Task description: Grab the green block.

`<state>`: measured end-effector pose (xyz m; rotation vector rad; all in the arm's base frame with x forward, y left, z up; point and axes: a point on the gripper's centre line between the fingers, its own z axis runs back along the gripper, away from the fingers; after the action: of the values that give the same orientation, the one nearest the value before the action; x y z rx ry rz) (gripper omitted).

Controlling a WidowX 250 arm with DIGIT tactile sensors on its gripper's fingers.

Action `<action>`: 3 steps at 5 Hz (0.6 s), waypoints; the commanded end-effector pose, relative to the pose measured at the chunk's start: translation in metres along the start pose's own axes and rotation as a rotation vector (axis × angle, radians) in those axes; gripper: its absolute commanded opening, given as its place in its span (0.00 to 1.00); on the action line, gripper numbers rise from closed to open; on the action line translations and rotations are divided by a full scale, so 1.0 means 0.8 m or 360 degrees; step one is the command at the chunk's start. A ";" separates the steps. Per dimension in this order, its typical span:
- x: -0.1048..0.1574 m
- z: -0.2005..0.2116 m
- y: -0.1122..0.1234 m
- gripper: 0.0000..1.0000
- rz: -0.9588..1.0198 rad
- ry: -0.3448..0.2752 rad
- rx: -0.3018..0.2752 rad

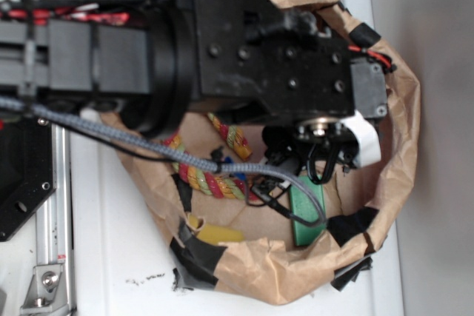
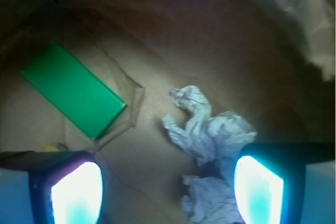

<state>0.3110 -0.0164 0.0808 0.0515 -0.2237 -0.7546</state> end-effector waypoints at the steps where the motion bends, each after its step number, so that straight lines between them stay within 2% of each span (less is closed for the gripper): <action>1: 0.016 0.011 -0.064 1.00 -0.0355 -0.0096 -0.0048; 2: 0.023 -0.008 -0.080 1.00 -0.0444 -0.0065 -0.0034; 3: 0.034 -0.032 -0.085 1.00 -0.0525 -0.0076 -0.0017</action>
<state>0.2902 -0.0672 0.0398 0.0469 -0.2058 -1.0372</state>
